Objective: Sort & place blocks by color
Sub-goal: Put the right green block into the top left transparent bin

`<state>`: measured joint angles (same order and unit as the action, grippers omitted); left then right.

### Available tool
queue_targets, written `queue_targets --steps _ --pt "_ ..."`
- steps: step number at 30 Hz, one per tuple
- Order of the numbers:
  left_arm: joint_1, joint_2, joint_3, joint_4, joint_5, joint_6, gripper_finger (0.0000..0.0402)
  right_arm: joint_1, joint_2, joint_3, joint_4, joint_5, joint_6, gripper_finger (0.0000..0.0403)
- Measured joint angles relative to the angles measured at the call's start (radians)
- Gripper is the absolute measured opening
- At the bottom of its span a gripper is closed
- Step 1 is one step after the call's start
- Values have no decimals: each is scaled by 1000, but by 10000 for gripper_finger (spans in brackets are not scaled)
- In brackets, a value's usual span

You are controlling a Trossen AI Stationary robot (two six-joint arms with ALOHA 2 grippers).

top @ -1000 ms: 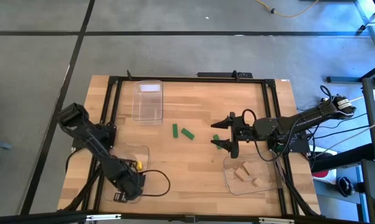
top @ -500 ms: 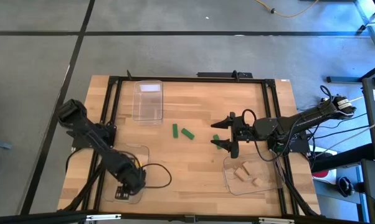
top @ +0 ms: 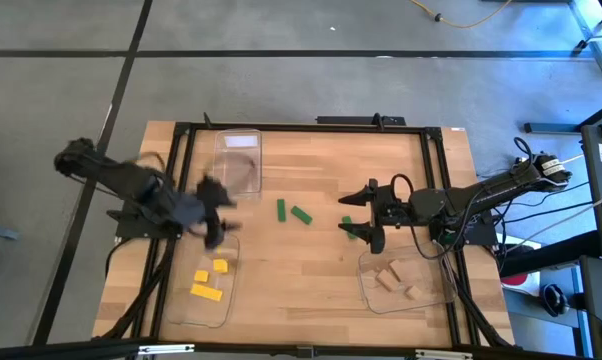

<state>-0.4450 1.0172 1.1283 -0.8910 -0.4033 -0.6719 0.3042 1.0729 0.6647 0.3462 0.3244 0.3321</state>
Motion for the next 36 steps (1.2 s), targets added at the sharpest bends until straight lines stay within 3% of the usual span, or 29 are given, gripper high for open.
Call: queue_targets --steps 3,6,10,14,17,36 --pt "86 -86 -34 166 -116 161 281 0 0 0 54 17 0 357" --pt "157 -162 -117 403 -116 323 281 0 0 0 124 45 0 357" --pt "231 -234 -286 742 6 424 281 0 0 0 215 62 -1 357" --pt "287 -241 -454 1062 145 393 281 0 0 0 235 94 2 357" --pt "306 -230 -517 1206 193 345 282 0 0 0 234 101 0 357" --pt "309 -227 -529 1222 185 314 280 0 0 0 225 101 2 357"
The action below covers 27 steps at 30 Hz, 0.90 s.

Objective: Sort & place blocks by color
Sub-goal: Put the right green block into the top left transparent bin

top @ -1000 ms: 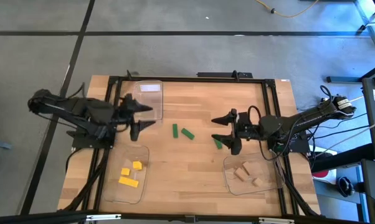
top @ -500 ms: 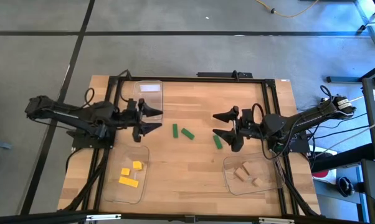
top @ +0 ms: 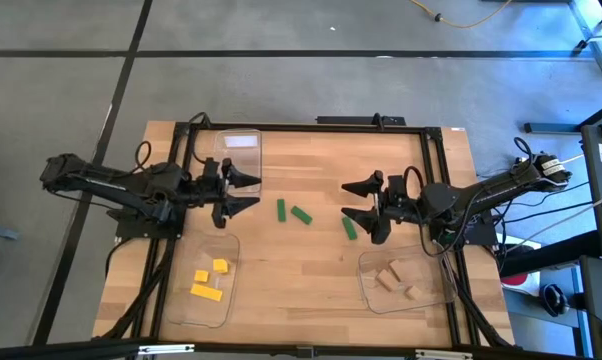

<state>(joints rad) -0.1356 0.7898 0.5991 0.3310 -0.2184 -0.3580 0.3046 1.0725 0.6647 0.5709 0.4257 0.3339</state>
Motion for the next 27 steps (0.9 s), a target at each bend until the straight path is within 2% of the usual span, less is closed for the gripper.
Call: queue_targets --steps 11,22,25,27 --pt "0 0 0 0 -1 28 280 0 0 1 -88 -8 56 357" --pt "0 0 0 0 -9 27 280 -1 1 155 -590 -18 99 357" --pt "0 0 0 0 -12 27 280 -7 1 191 -740 -19 199 357" --pt "0 0 0 0 -36 27 280 -29 13 217 -863 -21 343 357"
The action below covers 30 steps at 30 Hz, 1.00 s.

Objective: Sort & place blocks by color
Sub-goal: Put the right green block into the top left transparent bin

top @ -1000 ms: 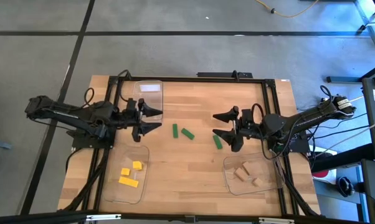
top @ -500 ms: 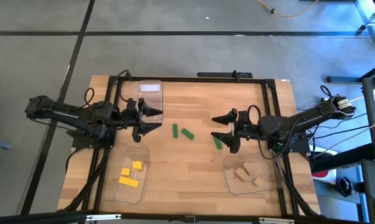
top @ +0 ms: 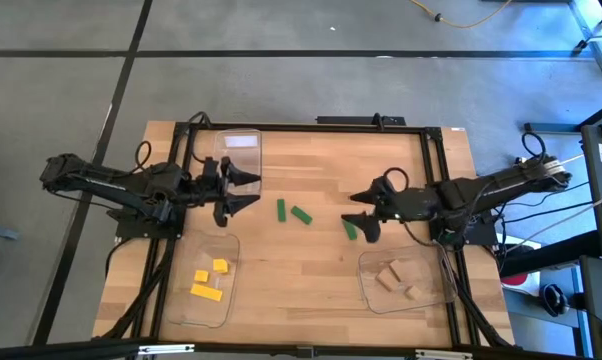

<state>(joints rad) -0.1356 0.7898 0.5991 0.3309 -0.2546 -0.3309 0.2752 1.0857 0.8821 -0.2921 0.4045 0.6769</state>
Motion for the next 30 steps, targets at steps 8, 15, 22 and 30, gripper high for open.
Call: queue_targets --steps 8,15,22,30 --pt "0 0 0 5 -47 0 280 -177 243 128 -478 -273 393 357" --pt "0 0 0 21 -65 0 280 -189 474 128 -487 -310 401 357" --pt "0 0 0 22 -94 0 280 -187 613 127 -449 -312 450 357" --pt "0 0 0 22 -96 1 280 -186 678 127 -407 -321 501 357"
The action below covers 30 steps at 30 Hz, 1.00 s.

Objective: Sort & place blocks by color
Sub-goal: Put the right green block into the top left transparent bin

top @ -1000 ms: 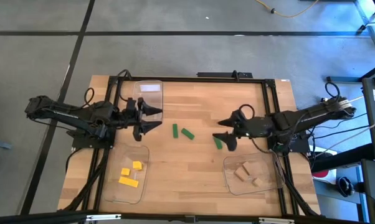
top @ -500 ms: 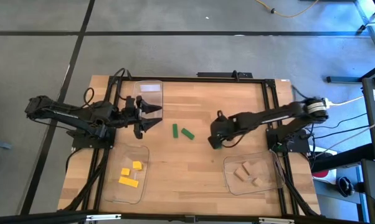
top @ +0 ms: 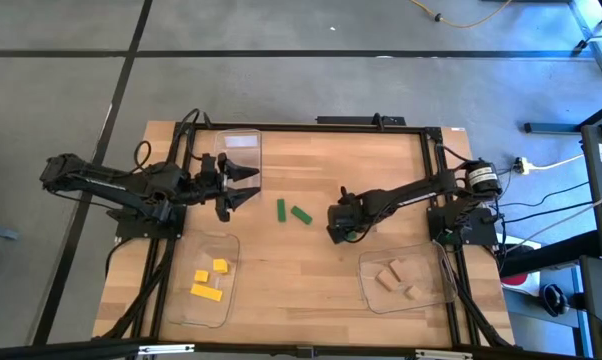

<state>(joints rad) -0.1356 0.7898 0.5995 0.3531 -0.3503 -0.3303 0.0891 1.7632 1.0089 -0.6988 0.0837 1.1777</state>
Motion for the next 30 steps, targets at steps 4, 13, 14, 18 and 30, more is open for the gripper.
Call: queue_targets --steps 4,13,14,18,30 --pt "0 0 0 0 0 0 280 14 6 0 -6 -6 22 346" --pt "0 0 0 6 -2 0 280 72 28 1 -8 0 48 279" --pt "0 0 0 6 -2 0 280 73 29 1 -9 2 48 267" --pt "0 0 0 10 -3 0 280 74 29 1 -16 9 43 200" --pt "0 25 2 -3 26 0 280 157 -157 -3 -52 197 -210 103"
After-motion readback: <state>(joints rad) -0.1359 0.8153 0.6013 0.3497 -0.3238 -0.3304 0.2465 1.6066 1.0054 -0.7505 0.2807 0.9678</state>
